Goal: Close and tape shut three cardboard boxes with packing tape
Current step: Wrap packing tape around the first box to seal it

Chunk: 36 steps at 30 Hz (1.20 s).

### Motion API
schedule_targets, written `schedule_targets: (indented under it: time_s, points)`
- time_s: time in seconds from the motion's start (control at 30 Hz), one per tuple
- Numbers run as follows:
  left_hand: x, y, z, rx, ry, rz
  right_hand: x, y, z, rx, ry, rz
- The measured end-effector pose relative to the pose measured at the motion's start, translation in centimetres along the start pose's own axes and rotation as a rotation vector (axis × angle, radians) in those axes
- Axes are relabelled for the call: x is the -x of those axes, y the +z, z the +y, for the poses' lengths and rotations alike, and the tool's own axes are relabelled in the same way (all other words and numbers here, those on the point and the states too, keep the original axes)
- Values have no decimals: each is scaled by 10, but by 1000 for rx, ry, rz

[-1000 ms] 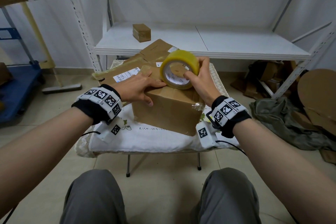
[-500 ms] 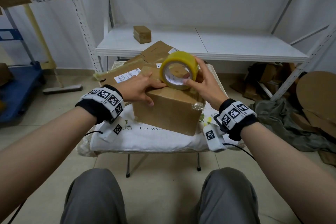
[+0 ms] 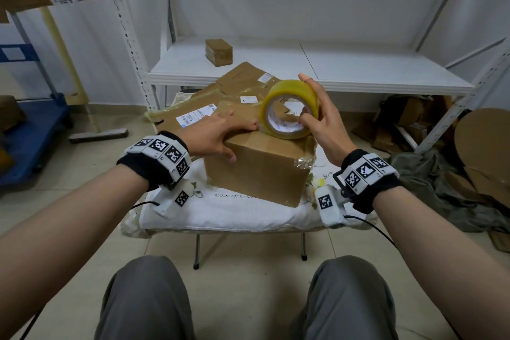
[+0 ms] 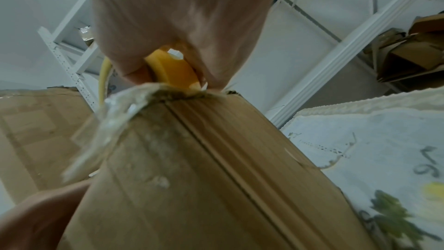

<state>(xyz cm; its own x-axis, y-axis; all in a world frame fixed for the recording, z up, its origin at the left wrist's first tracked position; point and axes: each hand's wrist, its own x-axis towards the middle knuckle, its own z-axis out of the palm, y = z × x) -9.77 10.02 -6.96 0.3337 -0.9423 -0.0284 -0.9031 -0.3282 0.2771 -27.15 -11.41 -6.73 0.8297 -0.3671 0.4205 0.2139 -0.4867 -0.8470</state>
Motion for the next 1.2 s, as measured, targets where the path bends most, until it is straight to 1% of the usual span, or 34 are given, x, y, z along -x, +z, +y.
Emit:
schedule_targets:
  time_s: [0.13,0.2,0.3,0.37,0.47,0.57,0.67,0.73,0.8,0.9,1.07,1.2]
  points:
    - [-3,1,4,-38,96,77,0,-3,3,38,5,-64]
    - [-4,4,10,-64,106,120,2,-7,6,80,4,-101]
    - [-8,9,25,-54,49,193,2,-10,12,113,2,-125]
    - [-14,10,37,-25,-6,228,1,-9,14,95,40,-117]
    - [-21,14,49,125,-37,220,0,-7,18,44,124,-74]
    - [-20,18,50,197,-32,229,3,-6,21,15,140,-54]
    - [-15,19,46,176,4,222,7,-3,21,-112,148,50]
    - [-12,19,44,153,48,225,9,-2,23,-93,128,86]
    - [-11,19,42,133,93,234,11,-1,23,-2,99,59]
    - [-10,19,43,95,122,228,13,-2,21,34,91,41]
    - [-11,18,43,112,74,207,10,-6,18,0,108,31]
    - [-11,19,41,133,63,193,7,-11,14,16,82,16]
